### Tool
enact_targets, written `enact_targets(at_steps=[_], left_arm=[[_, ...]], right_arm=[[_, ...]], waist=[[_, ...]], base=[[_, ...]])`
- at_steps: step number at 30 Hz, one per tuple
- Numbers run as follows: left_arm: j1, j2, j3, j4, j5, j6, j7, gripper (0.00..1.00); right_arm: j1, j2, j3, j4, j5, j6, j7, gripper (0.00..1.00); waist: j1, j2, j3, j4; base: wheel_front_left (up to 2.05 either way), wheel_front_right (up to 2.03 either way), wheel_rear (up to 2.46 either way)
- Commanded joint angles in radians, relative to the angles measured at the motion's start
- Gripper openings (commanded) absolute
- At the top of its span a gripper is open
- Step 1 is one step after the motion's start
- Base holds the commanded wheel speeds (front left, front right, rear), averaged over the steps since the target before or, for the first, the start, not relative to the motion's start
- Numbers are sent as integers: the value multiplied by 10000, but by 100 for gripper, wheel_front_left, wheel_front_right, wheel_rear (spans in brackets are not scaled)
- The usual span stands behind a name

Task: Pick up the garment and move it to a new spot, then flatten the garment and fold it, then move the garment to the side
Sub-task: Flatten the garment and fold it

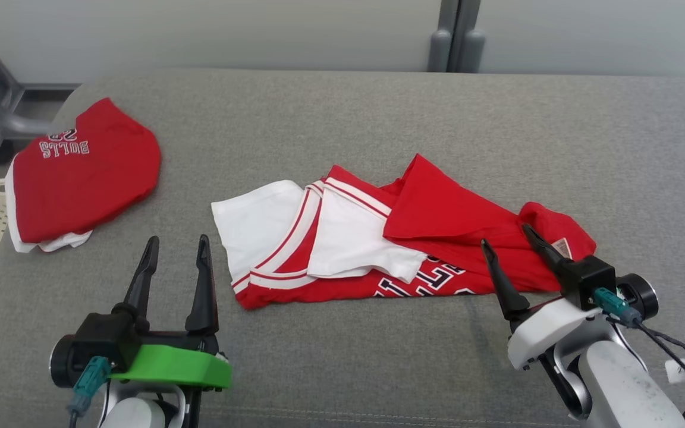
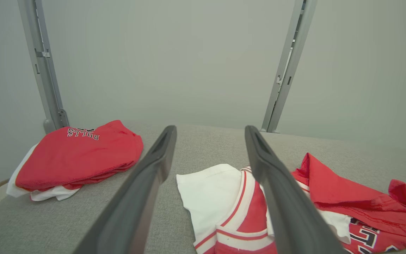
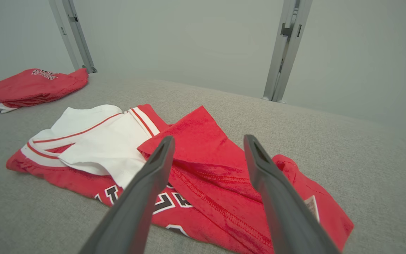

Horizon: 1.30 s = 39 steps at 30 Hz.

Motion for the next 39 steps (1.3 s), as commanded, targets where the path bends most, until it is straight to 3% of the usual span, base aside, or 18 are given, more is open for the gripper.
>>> enact_targets(at_steps=[1,7,16,17,18,19,33,39], left_arm=[[-250,-87,-50,81,129,-92,-34,100],[-730,-530,-144,236,327,-400,-40,100],[-1083,-1169,293,372,786,-848,-33,100],[-1097,-1220,326,387,817,-895,-33,100],[-1113,-1255,364,396,852,-923,-33,100],[-1119,-1276,402,418,884,-971,-34,100],[-1132,-1516,856,500,1369,-1304,-34,100],[-1051,-1538,995,536,1477,-1397,-33,100]], right_arm=[[-270,-170,43,174,-28,-6,-18,100],[-1166,-793,651,1166,-76,-6,71,100],[-2459,-1583,2174,2597,37,-7,131,100],[-2552,-1609,2254,2697,66,-7,103,95],[-2629,-1628,2317,2793,102,-7,95,34],[-2685,-1630,2368,2871,150,-8,74,0],[-2687,-1435,1807,2204,681,-11,-385,0],[-2347,-1067,313,1697,1402,-11,-488,0]], waist=[[0,0,892,930],[0,0,1623,1545],[0,0,2311,1788],[0,0,2335,1783],[0,0,2349,1777],[0,0,2357,1765],[0,0,2271,1206],[0,0,2098,798]], base=[[0,0,0],[0,0,0],[0,0,0],[0,0,0],[0,0,0],[0,0,0],[0,0,0],[0,0,0]])
